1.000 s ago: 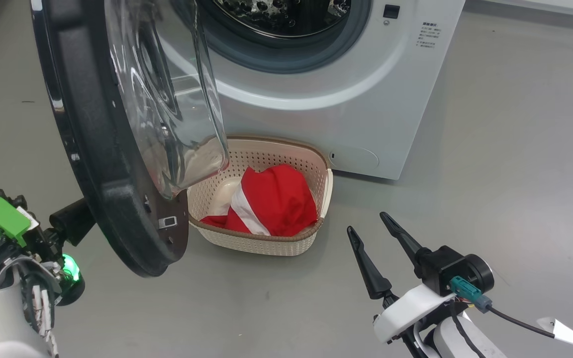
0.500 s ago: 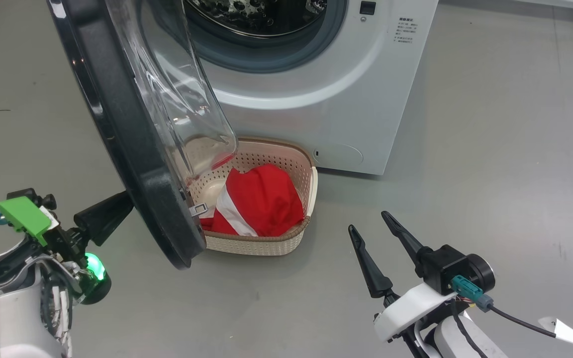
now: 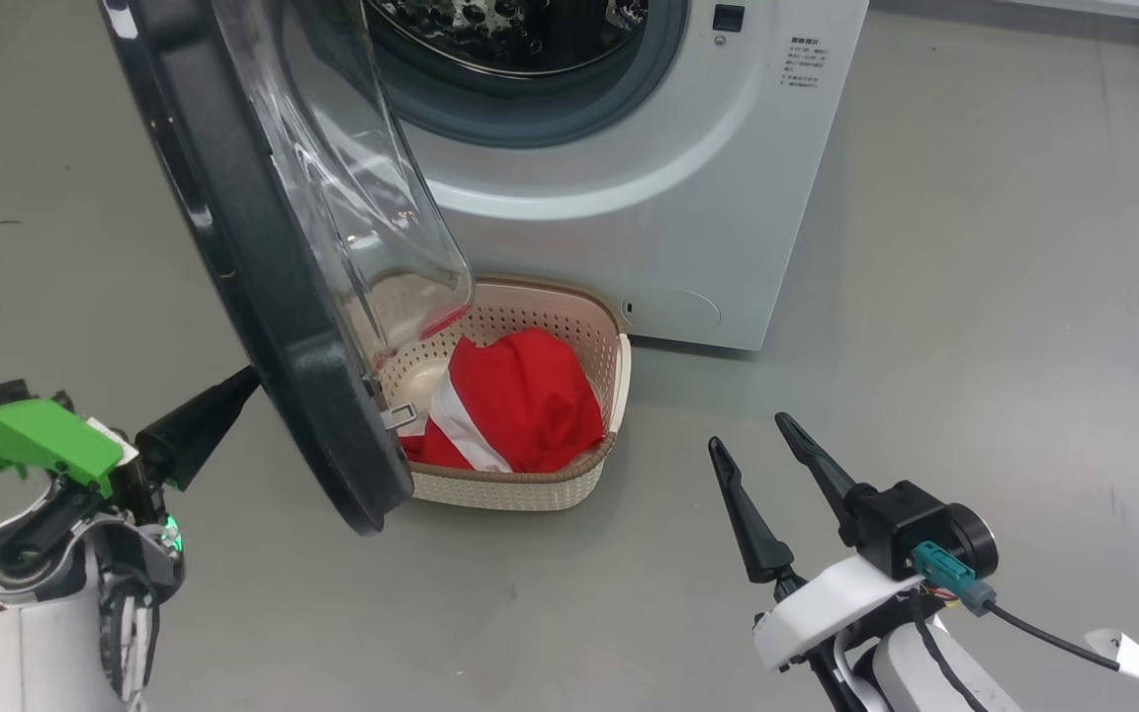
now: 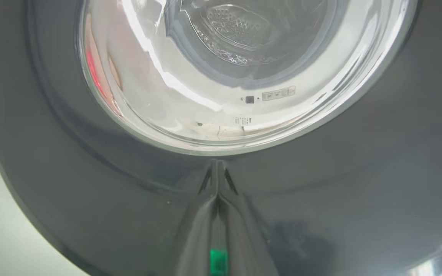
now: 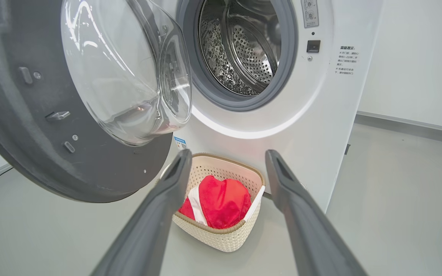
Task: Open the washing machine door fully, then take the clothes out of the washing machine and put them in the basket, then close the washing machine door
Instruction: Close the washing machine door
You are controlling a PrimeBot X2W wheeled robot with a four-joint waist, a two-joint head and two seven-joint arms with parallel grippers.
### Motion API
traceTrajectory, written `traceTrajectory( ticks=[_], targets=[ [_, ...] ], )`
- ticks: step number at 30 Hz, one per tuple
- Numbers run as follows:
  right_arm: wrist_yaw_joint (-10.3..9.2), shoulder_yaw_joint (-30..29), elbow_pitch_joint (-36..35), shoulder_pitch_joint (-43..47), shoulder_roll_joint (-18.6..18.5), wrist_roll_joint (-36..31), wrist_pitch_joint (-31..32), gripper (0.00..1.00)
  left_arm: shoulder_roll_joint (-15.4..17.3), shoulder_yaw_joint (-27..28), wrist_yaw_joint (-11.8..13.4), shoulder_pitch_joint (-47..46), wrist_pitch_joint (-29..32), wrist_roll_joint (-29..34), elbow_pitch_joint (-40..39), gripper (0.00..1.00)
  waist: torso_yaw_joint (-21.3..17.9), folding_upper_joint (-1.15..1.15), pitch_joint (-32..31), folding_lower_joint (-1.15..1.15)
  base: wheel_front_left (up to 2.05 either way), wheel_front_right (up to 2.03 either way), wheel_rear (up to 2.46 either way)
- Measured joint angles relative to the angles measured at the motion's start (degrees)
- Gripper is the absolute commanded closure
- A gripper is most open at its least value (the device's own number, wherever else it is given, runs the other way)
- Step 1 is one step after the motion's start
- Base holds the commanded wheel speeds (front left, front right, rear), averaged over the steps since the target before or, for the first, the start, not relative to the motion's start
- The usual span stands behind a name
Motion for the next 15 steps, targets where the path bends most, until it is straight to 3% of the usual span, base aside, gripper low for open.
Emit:
traceTrajectory(
  ticks=[4,8,15],
  targets=[
    [-0.01,-0.08,-0.05,0.25,0.04,0.05,-0.15,0.0,0.85,-1.6,-0.75,2.99,-6.41,9.23,-3.68,1.0,0.51,0.0,-0.42,0.0,0.0,0.0,0.0],
    [-0.01,-0.22,-0.38,0.3,0.11,0.07,-0.15,0.0,5.34,-5.31,-1.21,6.97,-12.65,20.07,-7.54,1.0,1.01,0.0,-0.73,0.0,0.0,0.0,0.0],
    [-0.01,-0.05,-0.6,0.4,0.13,0.07,-0.16,0.0,7.31,-8.95,-1.22,11.79,-21.87,30.18,-12.7,1.0,1.25,0.0,-0.78,0.0,0.0,0.0,0.0]
  ],
)
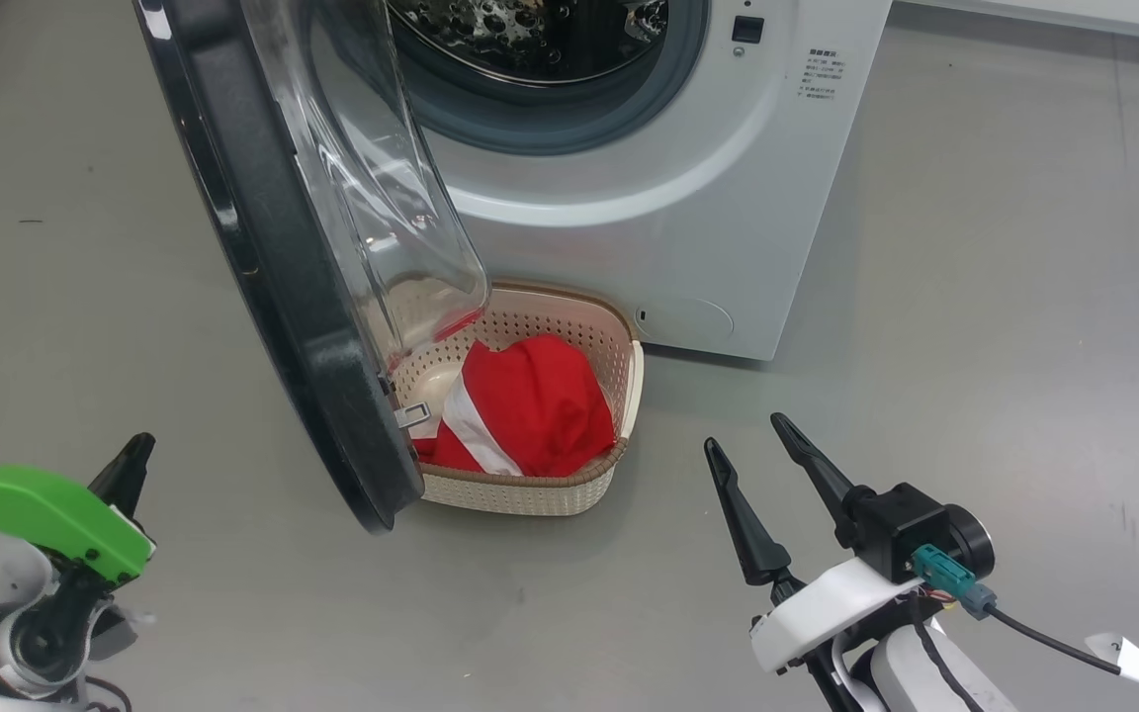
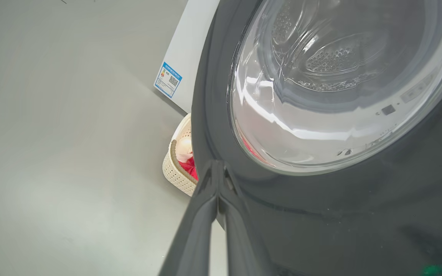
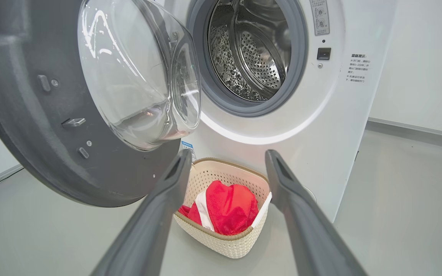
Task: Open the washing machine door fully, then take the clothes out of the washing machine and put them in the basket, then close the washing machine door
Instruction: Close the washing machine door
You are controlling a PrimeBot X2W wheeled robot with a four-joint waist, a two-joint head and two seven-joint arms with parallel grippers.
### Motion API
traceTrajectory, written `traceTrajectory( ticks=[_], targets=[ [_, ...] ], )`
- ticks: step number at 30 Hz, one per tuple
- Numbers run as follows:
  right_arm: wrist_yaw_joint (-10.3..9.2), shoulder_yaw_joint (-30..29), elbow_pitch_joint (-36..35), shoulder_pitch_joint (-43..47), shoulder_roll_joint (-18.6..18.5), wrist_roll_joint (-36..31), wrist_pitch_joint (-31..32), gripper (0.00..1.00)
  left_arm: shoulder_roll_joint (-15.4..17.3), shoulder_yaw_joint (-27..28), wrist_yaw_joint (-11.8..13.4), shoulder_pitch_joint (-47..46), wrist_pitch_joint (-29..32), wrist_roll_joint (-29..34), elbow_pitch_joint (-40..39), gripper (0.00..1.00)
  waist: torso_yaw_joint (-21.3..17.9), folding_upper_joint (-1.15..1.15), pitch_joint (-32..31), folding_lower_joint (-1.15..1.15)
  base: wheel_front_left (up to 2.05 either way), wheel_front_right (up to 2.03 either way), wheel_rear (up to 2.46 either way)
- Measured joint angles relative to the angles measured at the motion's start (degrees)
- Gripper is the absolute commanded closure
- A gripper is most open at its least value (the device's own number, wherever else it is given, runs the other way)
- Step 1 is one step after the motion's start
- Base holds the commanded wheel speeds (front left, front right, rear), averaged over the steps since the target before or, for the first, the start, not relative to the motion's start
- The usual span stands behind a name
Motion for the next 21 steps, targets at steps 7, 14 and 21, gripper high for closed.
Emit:
traceTrajectory(
  ticks=[7,14,21],
  targets=[
    [0.01,-0.03,-0.09,0.1,0.03,0.0,0.0,0.0,1.42,-5.39,0.0,4.69,-11.32,7.9,-6.05,1.0,0.04,0.0,-0.14,0.0,0.0,0.0,0.0],
    [0.01,-0.19,-0.27,0.21,0.05,0.01,0.0,0.0,1.63,-8.39,-0.01,9.51,-24.25,13.34,-8.98,1.0,-0.26,0.0,-0.46,0.0,0.0,0.0,0.0],
    [0.01,-0.41,-0.33,0.87,0.08,0.01,0.0,0.0,1.47,-10.66,-0.19,11.61,-33.0,16.6,-9.99,0.0,-0.37,0.0,-0.65,0.0,0.0,0.0,0.0]
  ],
)
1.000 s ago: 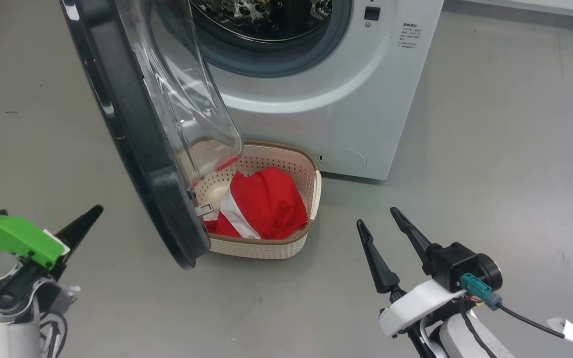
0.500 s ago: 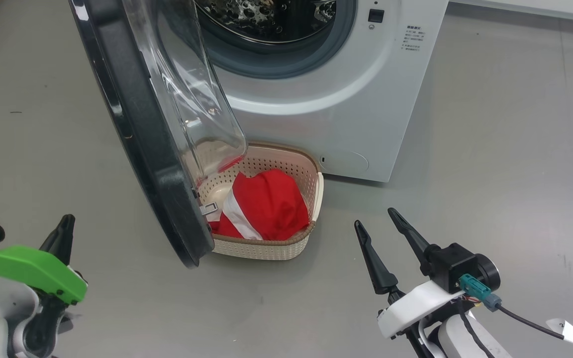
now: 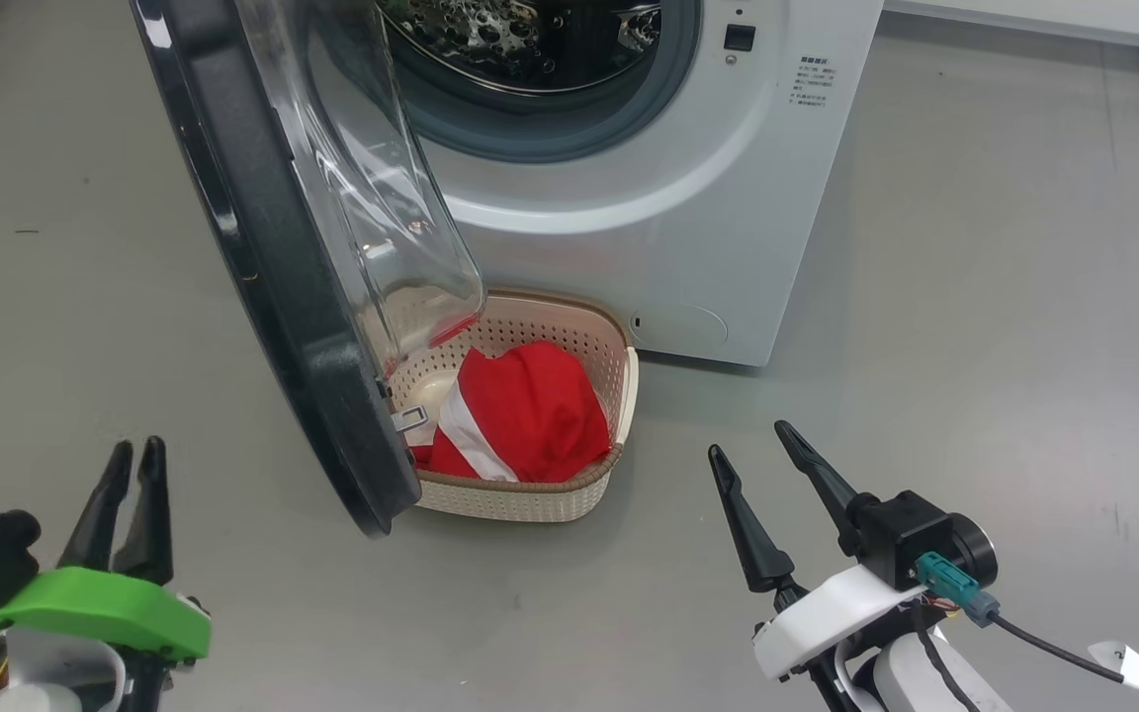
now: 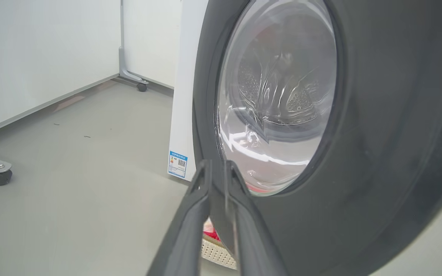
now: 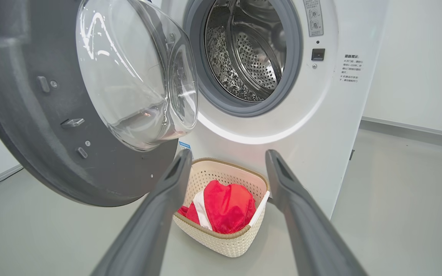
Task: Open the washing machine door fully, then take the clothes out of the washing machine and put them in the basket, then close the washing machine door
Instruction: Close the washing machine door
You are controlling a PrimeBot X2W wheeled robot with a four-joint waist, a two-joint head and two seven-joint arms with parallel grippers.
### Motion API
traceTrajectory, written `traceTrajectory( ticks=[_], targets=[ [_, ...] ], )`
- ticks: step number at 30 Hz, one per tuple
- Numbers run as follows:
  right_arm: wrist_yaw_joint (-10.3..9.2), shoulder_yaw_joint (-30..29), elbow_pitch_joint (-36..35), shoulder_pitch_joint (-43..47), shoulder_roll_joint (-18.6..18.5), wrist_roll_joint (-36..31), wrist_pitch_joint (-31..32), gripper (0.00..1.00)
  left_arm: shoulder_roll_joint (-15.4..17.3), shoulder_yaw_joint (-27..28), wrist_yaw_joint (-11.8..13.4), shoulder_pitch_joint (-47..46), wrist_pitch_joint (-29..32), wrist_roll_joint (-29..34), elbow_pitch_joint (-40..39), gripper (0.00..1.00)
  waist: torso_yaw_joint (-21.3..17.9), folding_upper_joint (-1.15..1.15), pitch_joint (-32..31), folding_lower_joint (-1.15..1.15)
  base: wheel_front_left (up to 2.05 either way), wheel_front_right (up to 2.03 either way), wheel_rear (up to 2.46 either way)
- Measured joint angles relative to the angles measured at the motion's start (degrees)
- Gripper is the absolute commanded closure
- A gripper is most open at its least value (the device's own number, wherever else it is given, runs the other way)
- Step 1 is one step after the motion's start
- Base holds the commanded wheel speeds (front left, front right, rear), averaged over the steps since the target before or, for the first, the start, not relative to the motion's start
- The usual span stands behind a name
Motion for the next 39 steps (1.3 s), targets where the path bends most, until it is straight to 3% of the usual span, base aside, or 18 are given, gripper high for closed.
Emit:
traceTrajectory(
  ticks=[16,39],
  targets=[
    [0.01,-0.26,-0.23,0.1,0.03,0.0,-0.25,0.0,0.33,-3.37,0.0,2.63,-9.48,3.96,2.35,0.0,-0.1,0.0,-0.23,0.0,0.0,0.0,0.0],
    [0.09,-0.33,-0.23,0.68,0.11,0.0,-0.25,0.0,1.24,-5.12,-0.07,3.18,-11.27,4.89,4.64,0.0,-0.12,0.0,-1.38,0.0,0.0,0.0,0.0]
  ],
)
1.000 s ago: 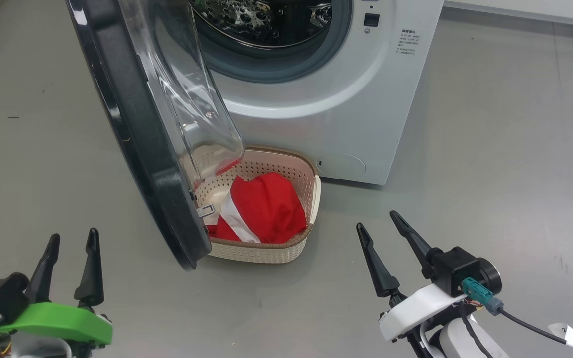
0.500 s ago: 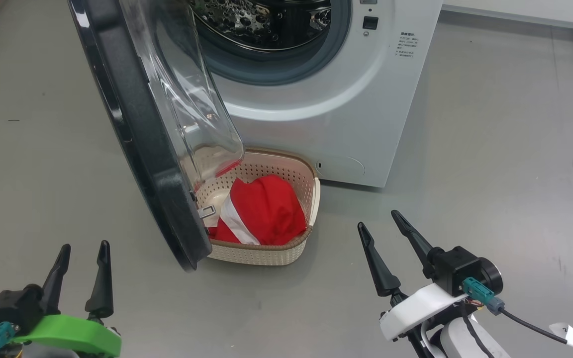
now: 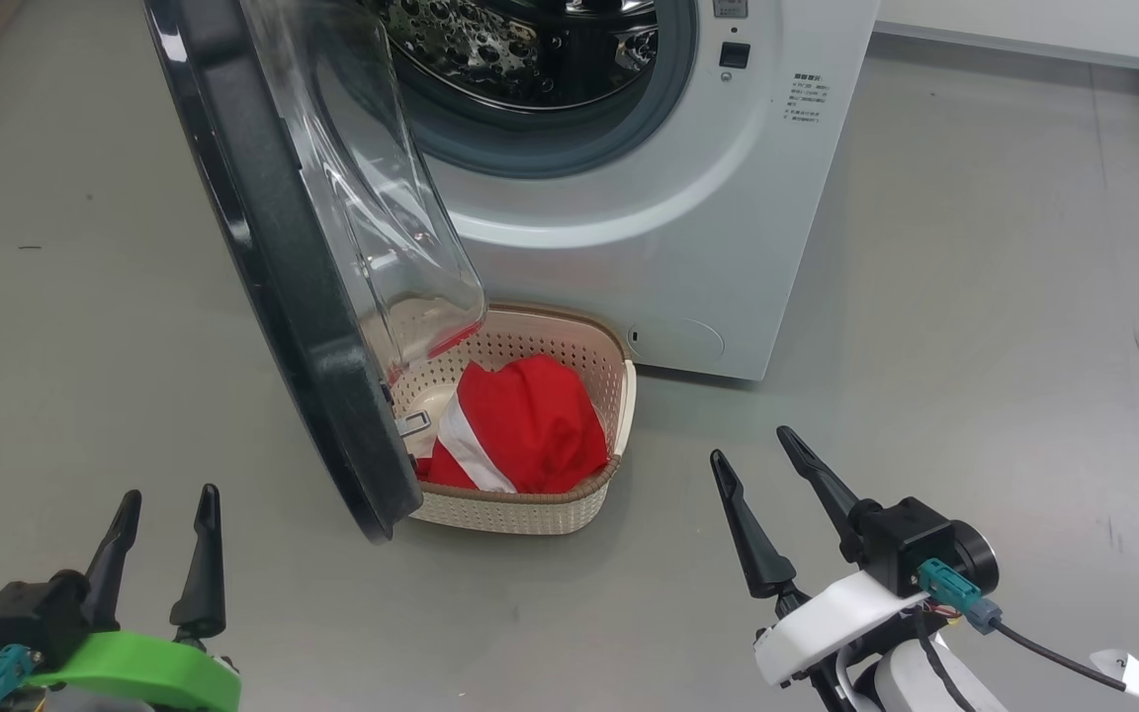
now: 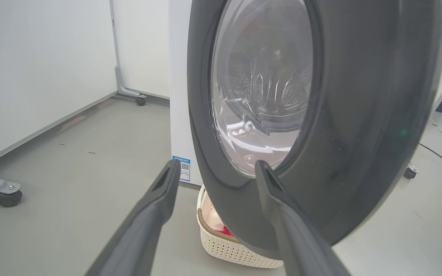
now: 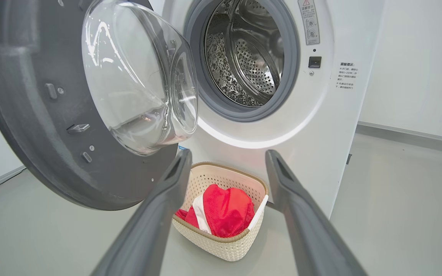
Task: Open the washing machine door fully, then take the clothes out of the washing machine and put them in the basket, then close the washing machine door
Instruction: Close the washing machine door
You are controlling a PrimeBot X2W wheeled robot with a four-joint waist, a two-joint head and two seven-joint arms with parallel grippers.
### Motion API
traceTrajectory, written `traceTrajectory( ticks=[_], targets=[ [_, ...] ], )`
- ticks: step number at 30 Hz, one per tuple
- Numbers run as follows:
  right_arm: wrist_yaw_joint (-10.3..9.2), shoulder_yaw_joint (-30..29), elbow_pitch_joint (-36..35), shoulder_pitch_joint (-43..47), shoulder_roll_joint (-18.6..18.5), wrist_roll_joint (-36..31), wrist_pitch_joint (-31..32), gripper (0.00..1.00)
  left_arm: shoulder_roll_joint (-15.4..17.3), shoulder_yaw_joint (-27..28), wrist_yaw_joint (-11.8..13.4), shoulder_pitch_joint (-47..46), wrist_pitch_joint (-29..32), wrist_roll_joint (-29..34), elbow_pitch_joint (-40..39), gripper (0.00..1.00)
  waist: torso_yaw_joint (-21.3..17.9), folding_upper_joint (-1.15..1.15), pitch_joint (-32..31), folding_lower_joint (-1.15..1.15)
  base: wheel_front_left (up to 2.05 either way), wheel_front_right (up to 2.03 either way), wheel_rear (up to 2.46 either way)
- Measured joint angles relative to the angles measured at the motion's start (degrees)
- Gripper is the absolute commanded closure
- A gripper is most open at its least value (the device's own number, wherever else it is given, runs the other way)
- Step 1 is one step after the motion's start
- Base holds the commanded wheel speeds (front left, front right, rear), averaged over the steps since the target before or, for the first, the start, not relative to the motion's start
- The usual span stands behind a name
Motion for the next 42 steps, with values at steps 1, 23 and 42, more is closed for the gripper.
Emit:
traceTrajectory(
  ticks=[1,23,42],
  targets=[
    [0.0,0.01,0.0,0.13,0.01,0.0,0.0,0.0,0.03,-0.08,0.0,0.0,-0.05,0.16,0.04,0.0,-0.01,0.0,-0.03,0.0,0.0,0.0,0.0],
    [0.0,-0.34,-0.38,0.32,0.11,0.0,0.0,0.0,0.49,-0.32,0.0,-0.01,-0.57,0.18,0.43,0.0,-0.03,0.0,0.59,0.0,0.0,0.0,0.0],
    [0.0,-0.54,-0.4,0.32,0.13,0.0,0.0,0.0,1.77,-1.72,0.0,-0.07,-1.0,0.11,0.69,1.0,0.22,0.0,0.61,0.0,0.0,0.0,0.0]
  ],
)
